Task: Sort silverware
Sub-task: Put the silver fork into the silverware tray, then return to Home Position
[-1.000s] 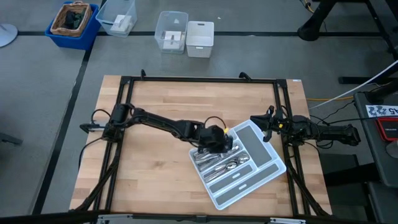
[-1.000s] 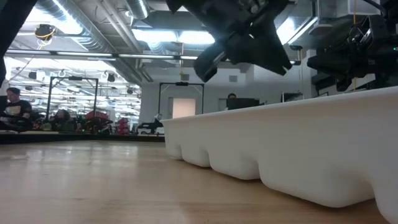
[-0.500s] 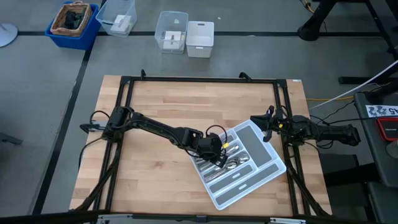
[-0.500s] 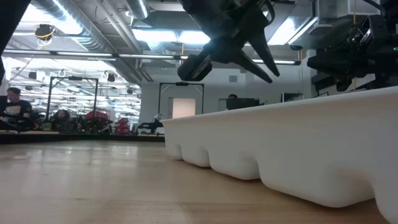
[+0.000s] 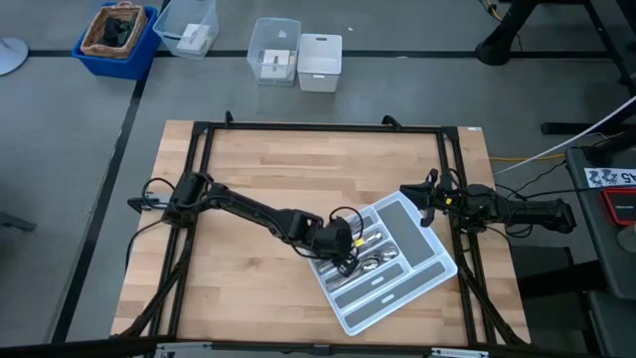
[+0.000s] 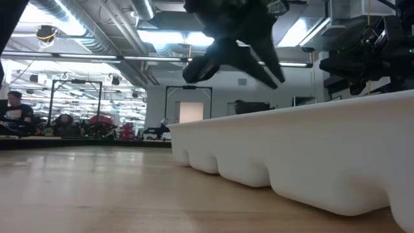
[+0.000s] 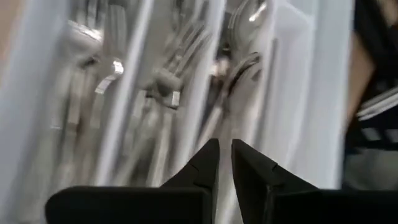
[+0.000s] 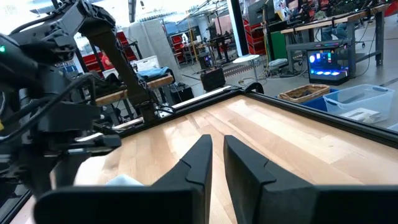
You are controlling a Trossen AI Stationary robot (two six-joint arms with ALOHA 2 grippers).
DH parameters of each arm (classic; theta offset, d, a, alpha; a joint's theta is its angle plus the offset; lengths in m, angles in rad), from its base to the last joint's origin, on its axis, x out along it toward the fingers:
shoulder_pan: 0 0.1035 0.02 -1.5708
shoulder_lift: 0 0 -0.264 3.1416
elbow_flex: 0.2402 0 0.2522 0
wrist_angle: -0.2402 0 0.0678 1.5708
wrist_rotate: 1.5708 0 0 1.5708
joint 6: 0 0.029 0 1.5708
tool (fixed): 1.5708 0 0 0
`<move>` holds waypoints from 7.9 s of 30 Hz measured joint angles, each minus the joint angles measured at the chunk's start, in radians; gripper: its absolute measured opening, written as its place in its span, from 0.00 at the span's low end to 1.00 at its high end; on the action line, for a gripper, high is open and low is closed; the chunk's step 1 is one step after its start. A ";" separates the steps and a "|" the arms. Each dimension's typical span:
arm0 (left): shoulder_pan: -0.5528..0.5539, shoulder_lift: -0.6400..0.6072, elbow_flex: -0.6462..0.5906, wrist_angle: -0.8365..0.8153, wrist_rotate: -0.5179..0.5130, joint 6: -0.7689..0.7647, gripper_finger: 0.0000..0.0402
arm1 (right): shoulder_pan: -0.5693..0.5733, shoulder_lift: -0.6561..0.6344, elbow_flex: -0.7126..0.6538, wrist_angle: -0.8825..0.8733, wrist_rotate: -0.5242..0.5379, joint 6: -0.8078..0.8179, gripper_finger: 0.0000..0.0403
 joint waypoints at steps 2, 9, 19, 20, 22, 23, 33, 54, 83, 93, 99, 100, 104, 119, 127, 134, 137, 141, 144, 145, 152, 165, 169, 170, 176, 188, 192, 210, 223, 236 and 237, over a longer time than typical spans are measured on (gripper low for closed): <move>-0.002 0.000 0.000 -0.036 -0.034 0.061 0.08 | 0.000 0.000 0.000 0.000 0.000 0.000 0.12; 0.002 0.015 0.000 -0.071 -0.095 0.350 0.08 | 0.000 0.000 0.000 0.000 0.000 0.000 0.12; -0.037 0.092 0.000 -0.038 -0.109 0.674 0.08 | 0.000 0.000 0.000 0.001 0.001 0.000 0.12; -0.037 0.093 0.000 -0.040 -0.121 0.675 0.08 | 0.000 0.000 0.000 0.001 0.001 0.000 0.12; -0.032 0.097 0.000 -0.035 -0.138 0.673 0.11 | 0.000 0.000 0.000 0.001 0.001 0.000 0.12; -0.028 0.099 0.000 -0.031 -0.146 0.673 0.13 | 0.000 0.000 0.000 0.001 0.001 0.000 0.12; -0.016 0.110 0.000 -0.014 -0.188 0.702 0.32 | 0.000 0.000 0.000 0.000 0.001 0.000 0.12; -0.015 0.162 0.002 -0.013 -0.257 0.692 0.03 | 0.000 0.000 0.000 0.000 0.000 0.000 0.12; 0.118 0.163 0.080 -0.098 -0.165 0.476 0.06 | 0.000 0.000 0.000 0.000 0.000 0.000 0.12; 0.108 0.148 0.072 -0.135 -0.136 0.469 0.21 | 0.000 0.000 0.000 0.000 0.000 0.000 0.12; 0.094 0.019 0.075 -0.144 -0.263 0.569 0.23 | 0.000 0.000 0.000 0.000 0.000 0.000 0.12; 0.092 -0.004 0.076 -0.159 -0.294 0.594 0.23 | 0.000 0.000 0.000 0.000 0.000 0.000 0.12; 0.091 -0.117 0.076 -0.267 -0.390 0.680 0.22 | 0.000 0.000 0.000 0.000 0.000 0.000 0.12; 0.053 -0.773 -0.427 -0.398 -0.456 0.724 0.22 | 0.000 0.000 0.000 0.000 0.000 0.000 0.12; 0.062 -1.284 -0.910 -0.162 -0.432 0.669 0.22 | 0.000 0.000 0.000 0.000 0.000 0.000 0.12; 0.062 -1.605 -1.212 0.060 -0.429 0.683 0.22 | 0.000 0.000 0.000 0.000 0.000 0.000 0.12; 0.062 -1.716 -1.306 0.140 -0.429 0.734 0.22 | 0.000 0.000 0.000 0.000 0.000 0.000 0.12; 0.062 -1.860 -1.417 0.297 -0.429 0.842 0.22 | 0.000 0.000 0.000 0.000 0.000 0.000 0.12; 0.063 -1.966 -1.490 0.414 -0.428 0.926 0.22 | 0.000 0.000 0.000 0.000 0.000 0.000 0.12; 0.063 -2.001 -1.511 0.445 -0.428 0.950 0.22 | 0.000 0.000 0.000 0.000 0.000 0.000 0.12; 0.088 -2.048 -1.580 0.560 -0.411 1.015 0.22 | 0.000 0.000 0.000 0.000 0.001 0.000 0.12; 0.168 -1.998 -1.617 0.534 -0.380 0.969 0.22 | 0.000 0.000 0.000 0.000 0.002 0.000 0.12; 0.182 -1.992 -1.617 0.534 -0.383 0.999 0.22 | 0.000 0.000 0.000 0.000 0.005 0.000 0.12; 0.182 -1.992 -1.617 0.534 -0.383 0.999 0.22 | 0.000 0.000 0.000 0.000 0.005 0.000 0.12; 0.182 -1.992 -1.617 0.533 -0.383 1.000 0.22 | 0.000 0.000 0.000 0.000 0.008 0.000 0.12; 0.182 -1.992 -1.618 0.533 -0.383 1.003 0.22 | 0.000 0.000 0.000 0.000 0.008 0.000 0.12; 0.182 -1.992 -1.618 0.533 -0.383 1.003 0.22 | 0.000 0.000 0.000 0.000 0.008 0.000 0.12; 0.182 -1.991 -1.618 0.533 -0.384 1.002 0.22 | 0.000 0.000 0.000 0.000 0.007 0.000 0.12; 0.182 -1.991 -1.618 0.532 -0.384 1.002 0.22 | 0.000 0.000 0.000 0.000 0.007 0.000 0.12; 0.182 -1.991 -1.618 0.532 -0.384 1.002 0.22 | 0.000 0.000 0.000 0.000 0.007 0.000 0.12; 0.182 -1.992 -1.618 0.532 -0.384 1.002 0.22 | 0.000 0.000 0.000 0.000 0.007 0.000 0.12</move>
